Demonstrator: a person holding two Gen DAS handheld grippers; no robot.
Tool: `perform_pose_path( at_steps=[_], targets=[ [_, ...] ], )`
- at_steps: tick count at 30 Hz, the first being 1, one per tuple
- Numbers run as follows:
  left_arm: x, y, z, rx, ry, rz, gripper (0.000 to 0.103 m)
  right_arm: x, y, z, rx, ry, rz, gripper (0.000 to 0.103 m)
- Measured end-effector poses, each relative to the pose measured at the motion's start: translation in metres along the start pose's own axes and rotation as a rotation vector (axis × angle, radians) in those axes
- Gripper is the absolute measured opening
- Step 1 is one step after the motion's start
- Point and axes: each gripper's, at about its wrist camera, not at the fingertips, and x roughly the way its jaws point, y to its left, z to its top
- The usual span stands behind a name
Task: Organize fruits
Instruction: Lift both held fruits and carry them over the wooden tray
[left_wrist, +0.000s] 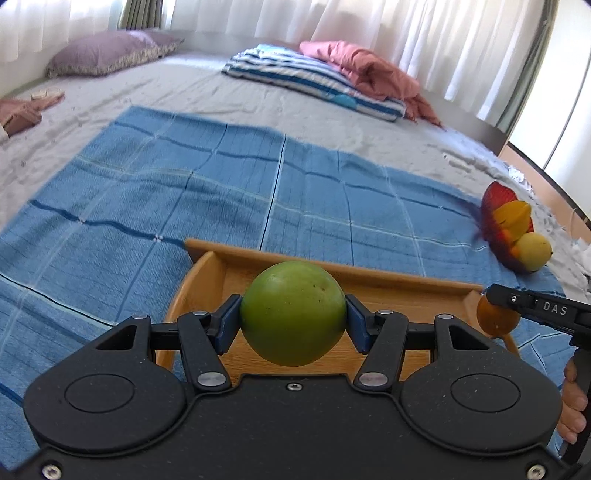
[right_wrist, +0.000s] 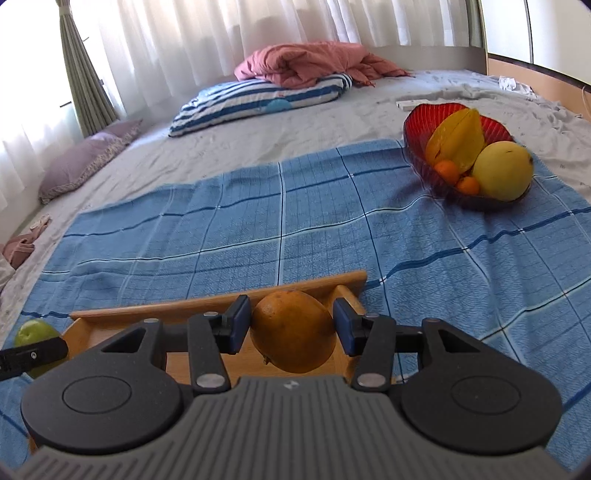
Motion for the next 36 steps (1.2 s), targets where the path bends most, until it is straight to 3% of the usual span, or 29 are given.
perform_pose_path(
  at_steps=[13,25,36],
  targets=[
    [0.038,0.002,0.005,0.023,0.014,0.030,0.056,0.044,0.002,0.002,0.021,0.004,-0.039,0.052],
    [0.059,0.001,0.003,0.046,0.015,0.042,0.056,0.048,-0.010,-0.005,0.063,-0.044,0.028,0.053],
    [0.066,0.004,0.001,0.038,0.014,0.046,0.056,0.049,-0.012,-0.004,0.056,-0.042,0.038,0.053]
  ],
)
